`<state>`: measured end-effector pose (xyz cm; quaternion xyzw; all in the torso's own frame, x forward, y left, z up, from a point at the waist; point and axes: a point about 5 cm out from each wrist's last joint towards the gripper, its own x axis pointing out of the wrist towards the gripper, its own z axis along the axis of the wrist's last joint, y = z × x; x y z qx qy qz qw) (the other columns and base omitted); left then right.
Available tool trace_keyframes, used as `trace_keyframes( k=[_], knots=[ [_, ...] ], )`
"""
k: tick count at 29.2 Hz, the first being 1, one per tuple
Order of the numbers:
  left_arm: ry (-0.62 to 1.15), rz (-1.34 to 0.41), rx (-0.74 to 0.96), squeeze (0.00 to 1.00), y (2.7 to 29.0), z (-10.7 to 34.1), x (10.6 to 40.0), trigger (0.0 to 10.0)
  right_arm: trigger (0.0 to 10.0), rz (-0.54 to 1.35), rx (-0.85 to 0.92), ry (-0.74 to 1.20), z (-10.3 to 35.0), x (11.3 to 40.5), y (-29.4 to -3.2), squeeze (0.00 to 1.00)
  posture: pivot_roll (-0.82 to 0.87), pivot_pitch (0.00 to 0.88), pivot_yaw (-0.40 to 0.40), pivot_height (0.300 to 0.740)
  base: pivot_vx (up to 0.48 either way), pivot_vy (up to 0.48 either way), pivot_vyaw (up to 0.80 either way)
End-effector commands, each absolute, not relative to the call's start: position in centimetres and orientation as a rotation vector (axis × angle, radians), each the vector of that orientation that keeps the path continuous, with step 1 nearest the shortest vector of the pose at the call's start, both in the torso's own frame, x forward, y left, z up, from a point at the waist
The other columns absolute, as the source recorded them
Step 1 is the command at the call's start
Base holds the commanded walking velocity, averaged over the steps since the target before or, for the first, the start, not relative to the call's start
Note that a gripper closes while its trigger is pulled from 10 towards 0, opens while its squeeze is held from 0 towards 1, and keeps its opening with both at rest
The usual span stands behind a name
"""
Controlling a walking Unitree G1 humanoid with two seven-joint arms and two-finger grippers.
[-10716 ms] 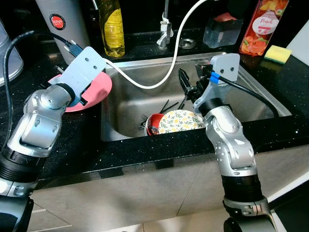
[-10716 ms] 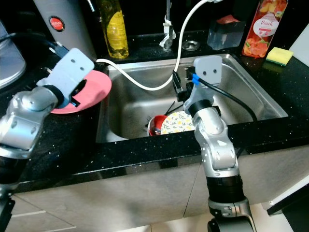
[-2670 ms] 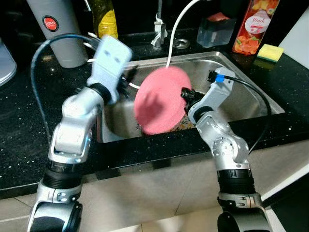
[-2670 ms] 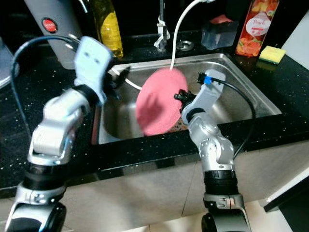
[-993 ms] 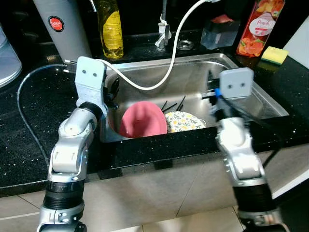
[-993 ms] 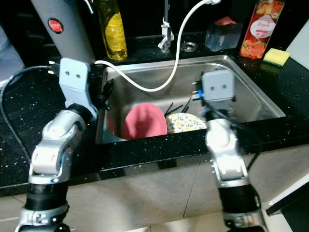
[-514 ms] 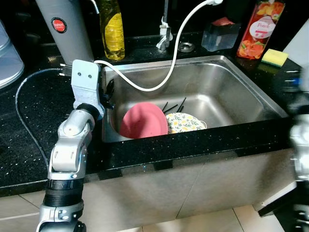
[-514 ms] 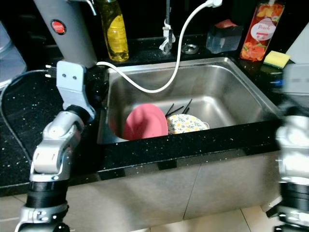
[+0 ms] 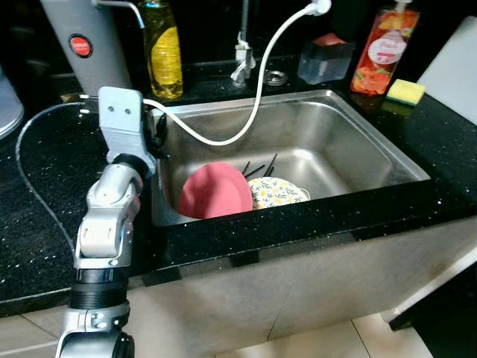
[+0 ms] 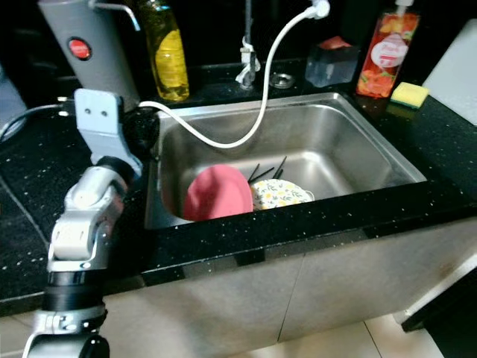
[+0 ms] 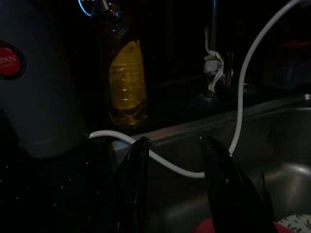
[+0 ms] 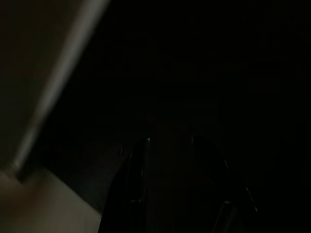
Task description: Kitchen organization
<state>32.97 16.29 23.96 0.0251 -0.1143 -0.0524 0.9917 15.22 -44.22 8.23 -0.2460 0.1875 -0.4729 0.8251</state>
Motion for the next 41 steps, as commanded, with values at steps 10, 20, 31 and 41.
trace_keyframes(
  k=[10,20,31,41],
  knots=[
    [-0.232,-0.106,0.062,0.0,16.5,23.8,33.5,10.0,10.0,-0.552,-0.259,0.89,-4.5,11.9,-34.9,0.0,0.03,0.0,0.015,0.74,0.0,0.0,0.0],
    [-0.244,-0.1,0.066,0.0,16.6,24.1,33.5,10.0,10.0,-0.006,-0.242,1.188,-10.1,9.3,-25.2,0.0,0.04,0.0,0.018,0.74,0.0,0.0,0.0],
    [-0.175,-0.183,0.083,0.0,15.4,24.3,33.2,10.0,10.0,0.404,-0.593,1.091,-10.4,13.1,-18.8,0.0,0.06,0.0,0.003,0.74,0.0,0.0,0.0],
    [-0.257,-0.177,0.241,0.0,15.9,23.8,31.3,10.0,10.0,0.455,-0.659,1.053,-10.0,14.4,-18.6,0.0,0.08,0.0,0.004,0.74,0.0,0.0,0.0]
  ],
)
